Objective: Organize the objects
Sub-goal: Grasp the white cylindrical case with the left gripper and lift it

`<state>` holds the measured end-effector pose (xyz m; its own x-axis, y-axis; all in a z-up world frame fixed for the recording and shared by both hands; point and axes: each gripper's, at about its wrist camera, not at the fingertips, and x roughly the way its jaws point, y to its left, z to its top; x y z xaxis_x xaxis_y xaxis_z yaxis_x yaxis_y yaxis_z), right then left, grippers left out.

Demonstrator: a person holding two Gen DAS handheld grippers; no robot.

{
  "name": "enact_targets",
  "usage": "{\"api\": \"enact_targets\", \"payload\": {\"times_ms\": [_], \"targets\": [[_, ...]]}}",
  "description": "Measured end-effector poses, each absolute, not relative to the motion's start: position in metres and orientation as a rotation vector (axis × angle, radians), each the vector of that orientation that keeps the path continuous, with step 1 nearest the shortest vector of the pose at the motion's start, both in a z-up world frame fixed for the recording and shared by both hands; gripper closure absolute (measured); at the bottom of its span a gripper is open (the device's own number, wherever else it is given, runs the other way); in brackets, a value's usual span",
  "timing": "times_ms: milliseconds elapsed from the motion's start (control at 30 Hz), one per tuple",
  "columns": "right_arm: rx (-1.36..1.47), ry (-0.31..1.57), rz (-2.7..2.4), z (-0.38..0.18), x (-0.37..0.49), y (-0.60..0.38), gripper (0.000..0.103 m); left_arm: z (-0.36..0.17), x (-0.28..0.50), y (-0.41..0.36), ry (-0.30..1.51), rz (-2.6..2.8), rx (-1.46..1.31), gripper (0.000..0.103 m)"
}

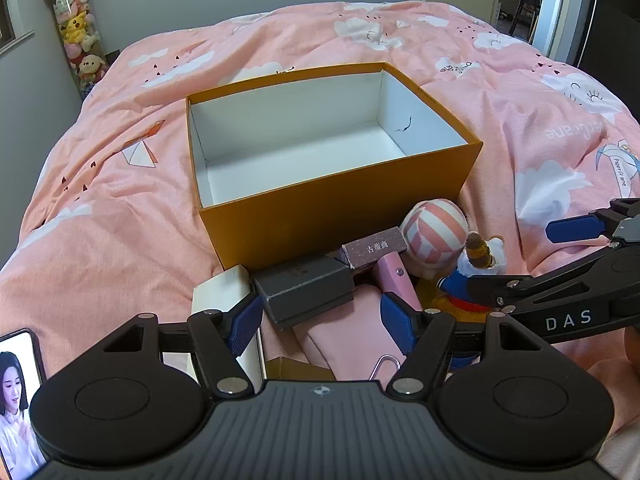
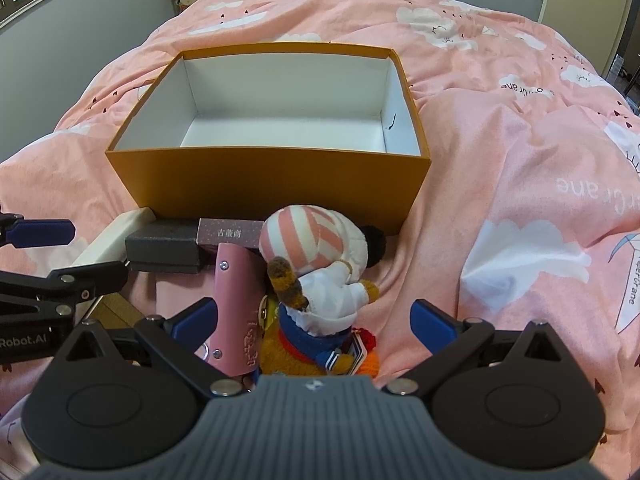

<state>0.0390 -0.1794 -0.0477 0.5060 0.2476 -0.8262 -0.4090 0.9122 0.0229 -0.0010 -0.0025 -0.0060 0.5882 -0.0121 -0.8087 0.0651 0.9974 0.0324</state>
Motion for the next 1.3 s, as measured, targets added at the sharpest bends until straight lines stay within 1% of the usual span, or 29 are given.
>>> {"api": "enact_targets", "payload": {"times_ms": [333, 433, 533, 600, 667, 733, 867, 967, 1100, 1233, 1300], "targets": [[-0.181, 0.965, 0.413, -0.048, 0.039, -0.179, 0.001, -0.007, -0.001, -0.002, 0.943, -0.046, 0.062, 0.024], [-0.182, 0.967, 0.422, -0.048, 0.040, -0.177, 0.003, -0.007, -0.001, 0.000, 0.948, -0.048, 0.060, 0.026], [-0.178, 0.976, 0.454, -0.047, 0.044, -0.175, 0.014, -0.003, 0.001, 0.008, 0.950, -0.030, 0.046, 0.028], [-0.174, 0.976, 0.477, -0.045, 0.047, -0.171, 0.020, 0.000, 0.002, 0.020, 0.958, -0.012, 0.010, 0.032], [-0.163, 0.981, 0.506, -0.042, 0.051, -0.167, 0.025, 0.003, 0.005, 0.032, 0.974, -0.002, -0.034, 0.038], [-0.156, 0.984, 0.541, -0.039, 0.056, -0.160, 0.031, 0.003, 0.007, 0.043, 0.993, 0.005, -0.077, 0.041], [-0.152, 0.991, 0.617, -0.036, 0.066, -0.143, 0.042, -0.004, 0.013, 0.062, 1.031, 0.042, -0.100, 0.042], [-0.175, 0.991, 0.660, -0.037, 0.072, -0.129, 0.049, -0.013, 0.018, 0.068, 1.076, 0.059, -0.092, 0.039], [-0.195, 1.001, 0.709, -0.041, 0.080, -0.113, 0.049, -0.028, 0.030, 0.074, 1.133, 0.068, -0.101, 0.038], [-0.220, 1.006, 0.741, -0.045, 0.085, -0.103, 0.049, -0.045, 0.043, 0.064, 1.193, 0.061, -0.018, 0.033], [-0.227, 1.001, 0.748, -0.047, 0.087, -0.100, 0.049, -0.055, 0.048, 0.058, 1.229, 0.053, 0.023, 0.032]]}}
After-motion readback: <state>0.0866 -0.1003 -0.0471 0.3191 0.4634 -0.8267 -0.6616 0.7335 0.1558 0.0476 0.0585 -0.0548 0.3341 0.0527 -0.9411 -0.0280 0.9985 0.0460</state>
